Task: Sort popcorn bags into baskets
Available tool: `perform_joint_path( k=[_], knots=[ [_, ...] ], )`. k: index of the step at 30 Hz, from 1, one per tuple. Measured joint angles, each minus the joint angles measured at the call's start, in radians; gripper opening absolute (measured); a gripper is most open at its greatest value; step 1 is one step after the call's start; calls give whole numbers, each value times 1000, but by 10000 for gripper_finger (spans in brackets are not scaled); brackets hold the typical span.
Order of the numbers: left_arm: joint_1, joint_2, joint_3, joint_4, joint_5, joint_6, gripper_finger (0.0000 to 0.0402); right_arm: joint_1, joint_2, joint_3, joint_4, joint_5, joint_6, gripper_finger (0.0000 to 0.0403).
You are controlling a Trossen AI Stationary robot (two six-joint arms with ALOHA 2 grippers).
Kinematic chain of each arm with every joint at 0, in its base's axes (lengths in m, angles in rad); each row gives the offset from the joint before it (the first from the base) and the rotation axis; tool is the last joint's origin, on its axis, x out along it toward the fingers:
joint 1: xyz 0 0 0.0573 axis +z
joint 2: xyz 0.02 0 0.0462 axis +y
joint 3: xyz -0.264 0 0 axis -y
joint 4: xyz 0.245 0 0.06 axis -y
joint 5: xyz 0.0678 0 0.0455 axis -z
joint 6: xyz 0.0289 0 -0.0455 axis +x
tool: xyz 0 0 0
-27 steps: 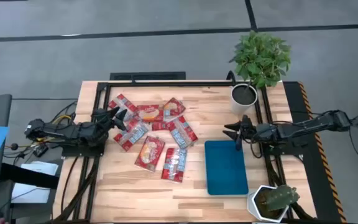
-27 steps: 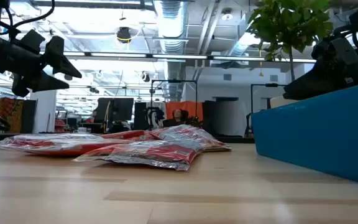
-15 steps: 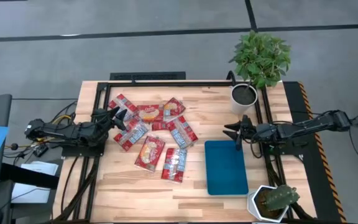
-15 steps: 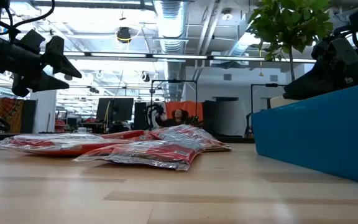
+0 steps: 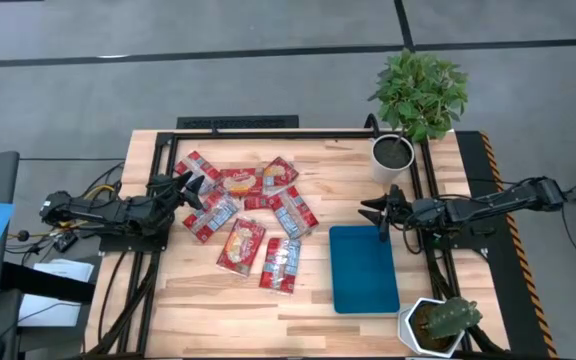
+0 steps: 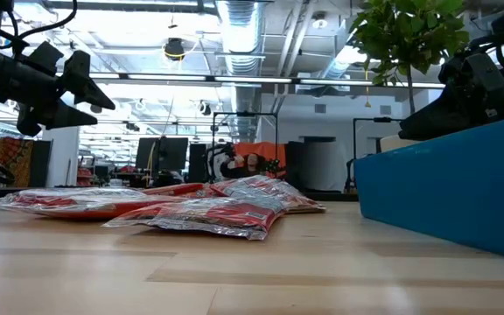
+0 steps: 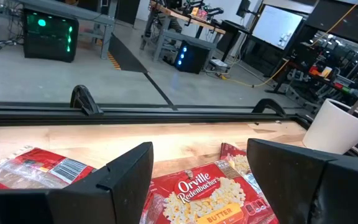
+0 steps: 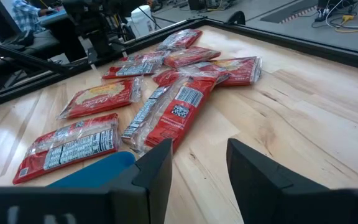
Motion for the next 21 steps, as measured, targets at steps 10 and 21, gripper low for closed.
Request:
perform_joint_path(
  k=[10,21],
  knots=[
    [0,0,0,0,0,0,250,0,0,0,0,0,0,171],
    [0,0,0,0,2,-16,250,0,0,0,0,0,0,178]
  ],
)
